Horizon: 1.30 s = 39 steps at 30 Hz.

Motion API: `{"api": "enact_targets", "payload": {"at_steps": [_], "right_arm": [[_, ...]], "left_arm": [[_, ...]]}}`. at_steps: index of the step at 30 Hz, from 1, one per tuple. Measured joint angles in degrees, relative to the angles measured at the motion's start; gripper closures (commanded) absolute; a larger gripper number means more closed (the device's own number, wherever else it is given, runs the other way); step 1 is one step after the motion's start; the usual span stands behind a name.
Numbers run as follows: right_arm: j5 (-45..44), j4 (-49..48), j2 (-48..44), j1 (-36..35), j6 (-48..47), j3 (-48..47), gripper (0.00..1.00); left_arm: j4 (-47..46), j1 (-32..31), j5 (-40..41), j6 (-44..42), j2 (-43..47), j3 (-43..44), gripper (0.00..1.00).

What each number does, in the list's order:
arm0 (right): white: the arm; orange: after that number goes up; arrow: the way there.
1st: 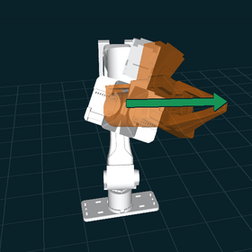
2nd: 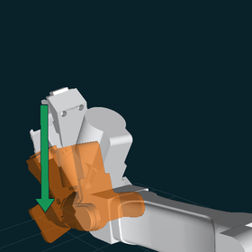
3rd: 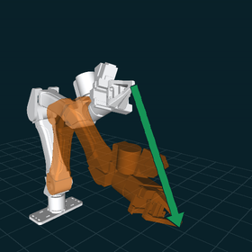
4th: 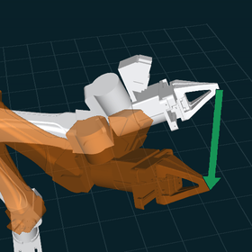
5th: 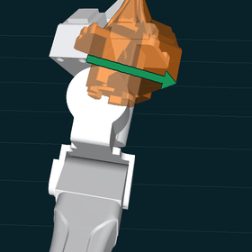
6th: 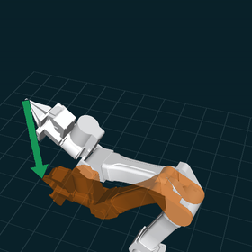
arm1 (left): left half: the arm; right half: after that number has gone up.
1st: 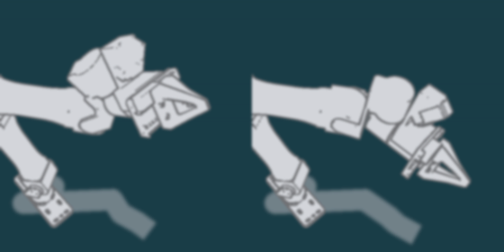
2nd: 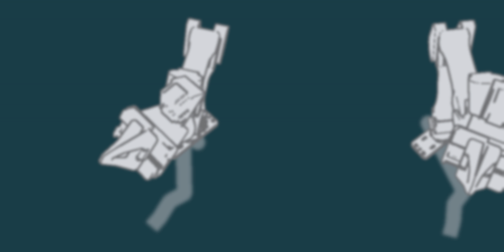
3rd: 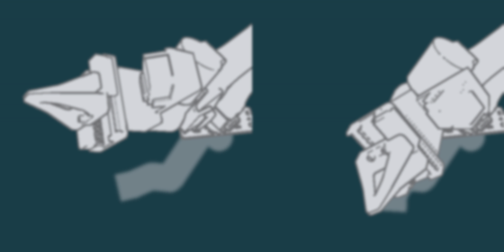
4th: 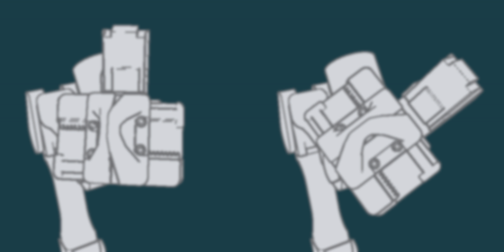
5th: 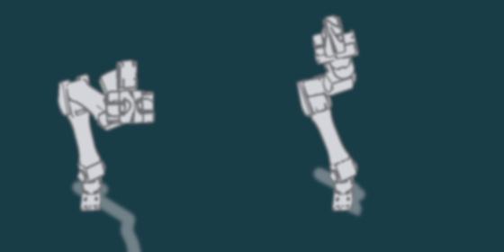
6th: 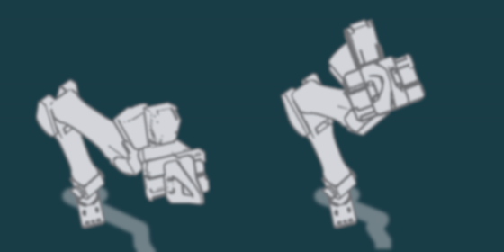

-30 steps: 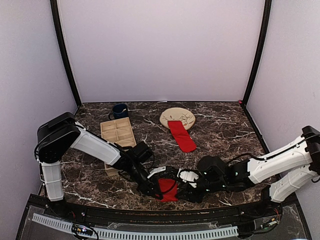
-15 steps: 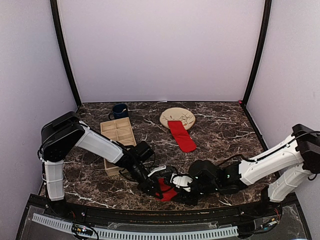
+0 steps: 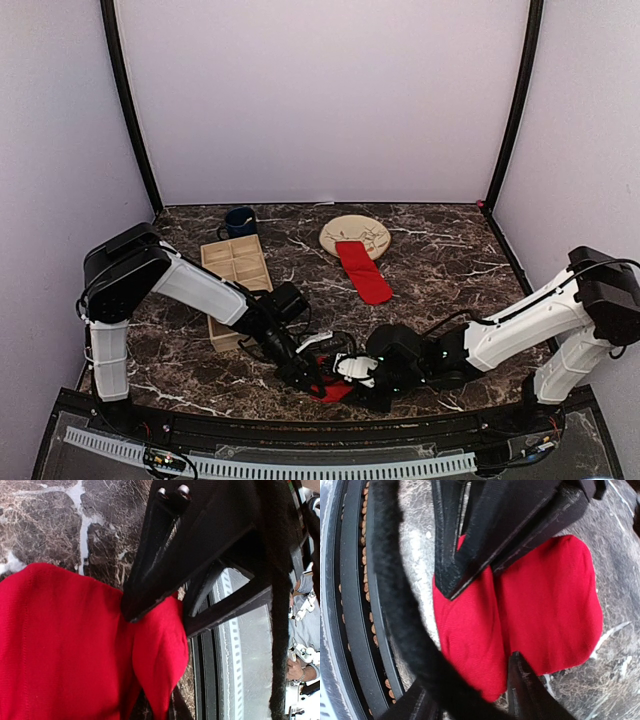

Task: Roll the socks
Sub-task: Roll the sock at the center of the board.

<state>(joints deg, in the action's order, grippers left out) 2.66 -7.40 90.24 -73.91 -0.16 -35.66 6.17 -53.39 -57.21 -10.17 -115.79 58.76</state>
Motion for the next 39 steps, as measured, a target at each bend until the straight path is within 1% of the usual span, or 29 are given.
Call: {"api": "enact_targets", "payload": {"at_steps": [4,10,12,14,18,24,30,39], "right_arm": [[0.04,0.22,0.22,-0.07,-0.46,-0.20,0.79],[0.07,0.00,1.38,-0.15,-0.98,-0.55,0.91],[0.07,-0.09,1.38,-0.17,-0.90,-0.55,0.96],[0.09,-0.13,1.38,-0.20,-0.68,-0.55,0.99],[0.07,-0.17,1.38,-0.20,-0.66,-0.55,1.00],[0.07,-0.24,1.38,-0.20,-0.59,-0.55,1.00],[0.02,-0.55,1.38,-0.20,0.02,-0.52,1.00],[-1.25,-1.90,1.38,-0.20,1.09,-0.02,1.00]], "left_arm": [[0.15,0.04,-0.07,-0.09,-0.04,0.04,1.00],[0.20,0.04,-0.11,-0.13,-0.04,0.04,1.00],[0.22,0.04,-0.11,-0.11,-0.04,0.04,0.98],[0.20,0.15,0.00,-0.02,-0.07,0.04,0.94],[0.02,0.22,0.61,1.03,-0.07,0.02,0.83],[-2.58,0.24,0.94,3.82,1.05,-1.62,0.71],[-6.12,0.20,3.72,6.56,3.52,-4.22,0.68],[-7.56,0.20,8.48,8.48,5.44,-5.18,0.66]]}}
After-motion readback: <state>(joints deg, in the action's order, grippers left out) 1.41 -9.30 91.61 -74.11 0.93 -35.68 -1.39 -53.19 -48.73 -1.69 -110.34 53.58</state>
